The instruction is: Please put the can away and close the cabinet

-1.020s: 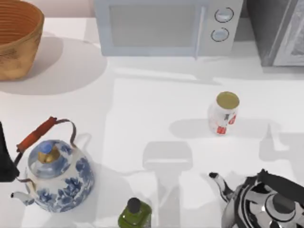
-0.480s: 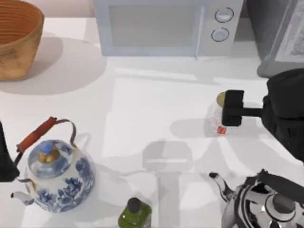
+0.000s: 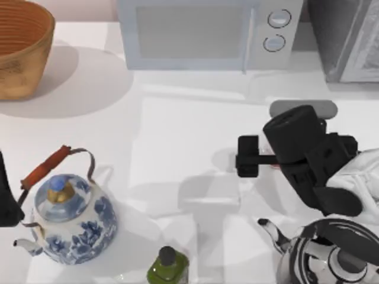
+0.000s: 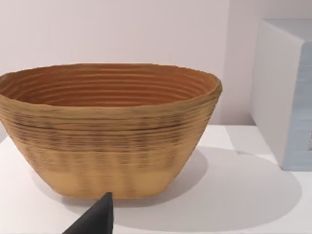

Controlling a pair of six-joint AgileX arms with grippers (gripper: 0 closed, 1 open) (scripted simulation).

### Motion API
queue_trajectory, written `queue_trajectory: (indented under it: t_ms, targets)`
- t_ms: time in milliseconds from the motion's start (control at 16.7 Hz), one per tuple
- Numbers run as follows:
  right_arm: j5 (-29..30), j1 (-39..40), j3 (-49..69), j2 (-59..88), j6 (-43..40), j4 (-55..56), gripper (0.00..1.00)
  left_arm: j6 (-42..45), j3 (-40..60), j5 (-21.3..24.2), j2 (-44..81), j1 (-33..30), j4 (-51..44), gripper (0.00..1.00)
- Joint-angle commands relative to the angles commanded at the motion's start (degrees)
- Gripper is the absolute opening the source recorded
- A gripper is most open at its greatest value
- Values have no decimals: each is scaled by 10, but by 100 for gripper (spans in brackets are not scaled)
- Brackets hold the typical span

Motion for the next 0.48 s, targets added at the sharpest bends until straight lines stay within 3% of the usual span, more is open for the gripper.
queue_trajectory:
  t_ms: [480]
  targets:
    - [-17, -26, 29, 49, -21, 32, 100, 0, 0, 0, 0, 0, 0, 100]
